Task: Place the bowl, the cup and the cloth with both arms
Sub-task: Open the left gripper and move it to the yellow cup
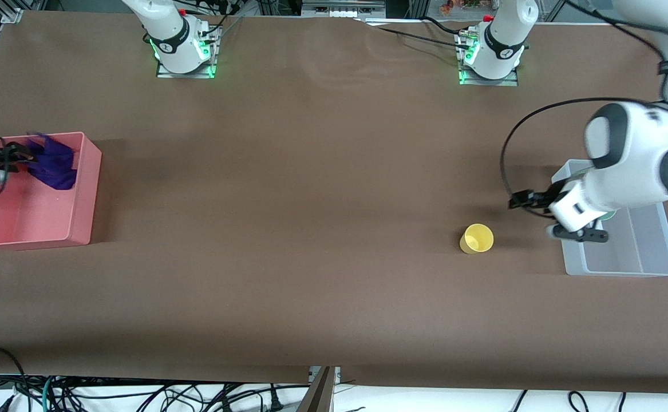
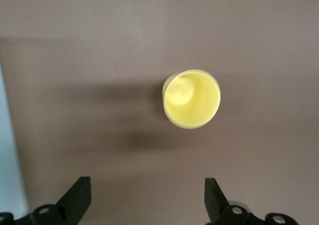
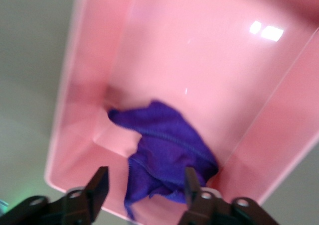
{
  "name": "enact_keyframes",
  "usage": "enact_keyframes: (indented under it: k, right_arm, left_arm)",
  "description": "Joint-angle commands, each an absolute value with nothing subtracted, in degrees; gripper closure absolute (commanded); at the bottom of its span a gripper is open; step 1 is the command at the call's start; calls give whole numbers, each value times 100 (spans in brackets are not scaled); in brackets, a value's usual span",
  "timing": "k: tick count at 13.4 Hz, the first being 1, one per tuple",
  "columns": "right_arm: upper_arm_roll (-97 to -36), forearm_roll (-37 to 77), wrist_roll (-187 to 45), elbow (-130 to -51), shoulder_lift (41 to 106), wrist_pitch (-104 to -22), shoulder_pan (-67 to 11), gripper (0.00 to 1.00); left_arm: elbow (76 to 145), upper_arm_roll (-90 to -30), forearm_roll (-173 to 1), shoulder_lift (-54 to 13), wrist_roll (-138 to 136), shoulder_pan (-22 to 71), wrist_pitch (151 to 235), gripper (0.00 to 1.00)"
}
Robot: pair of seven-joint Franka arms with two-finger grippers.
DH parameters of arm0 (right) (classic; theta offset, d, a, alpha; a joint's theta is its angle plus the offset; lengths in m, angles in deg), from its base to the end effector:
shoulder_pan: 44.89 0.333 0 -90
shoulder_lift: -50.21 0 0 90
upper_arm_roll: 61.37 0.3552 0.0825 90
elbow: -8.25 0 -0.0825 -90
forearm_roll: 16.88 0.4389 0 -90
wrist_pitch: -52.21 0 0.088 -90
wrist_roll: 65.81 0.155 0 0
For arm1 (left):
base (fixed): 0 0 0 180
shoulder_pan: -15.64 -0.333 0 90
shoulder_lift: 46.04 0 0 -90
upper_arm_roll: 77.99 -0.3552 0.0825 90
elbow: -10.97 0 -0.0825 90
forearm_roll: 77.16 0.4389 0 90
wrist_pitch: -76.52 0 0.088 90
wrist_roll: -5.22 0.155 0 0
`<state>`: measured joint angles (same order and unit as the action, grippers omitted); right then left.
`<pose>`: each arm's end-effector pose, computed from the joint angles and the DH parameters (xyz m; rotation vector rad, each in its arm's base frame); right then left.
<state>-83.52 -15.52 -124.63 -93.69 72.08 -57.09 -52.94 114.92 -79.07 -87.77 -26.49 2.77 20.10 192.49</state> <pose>0.5839 -0.3222 0.3013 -2.9537 -0.7517 0.3764 0.6737 -0.0589 0.3028 2.9848 0.1124 -0.2074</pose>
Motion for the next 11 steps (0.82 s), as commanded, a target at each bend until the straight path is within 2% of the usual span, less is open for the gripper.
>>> enact_keyframes:
  k: [1, 4, 6, 7, 9, 11]
  right_arm:
    - [-7757, -1555, -11658, -8231, 6981, -4557, -5280, 0]
    - [-6957, -1582, -10022, -7473, 6841, -3457, -5236, 0]
    - [-6360, -1766, -8907, -7349, 6674, -3314, -5228, 0]
    - [-6122, -1802, -8588, -7340, 6604, -3340, -5228, 0]
    - [-5909, -1802, -8532, -7226, 6437, -3445, -5228, 0]
    - [-5908, -1793, -8515, -7059, 6243, -3594, -5228, 0]
  left_arm:
    - [11485, -7949, -8911, -2276, -304, 2003, 20128, 0]
    - [11546, -7940, -9024, -1863, -340, 2134, 20895, 0]
    - [11975, -7914, -9297, -1774, -121, 2188, 21369, 3]
    - [12099, -7853, -9315, -1747, 54, 2231, 21563, 29]
    - [12118, -7852, -9271, -1616, 493, 2232, 21591, 98]
    - [12109, -7852, -9280, -1598, 645, 2232, 21591, 100]
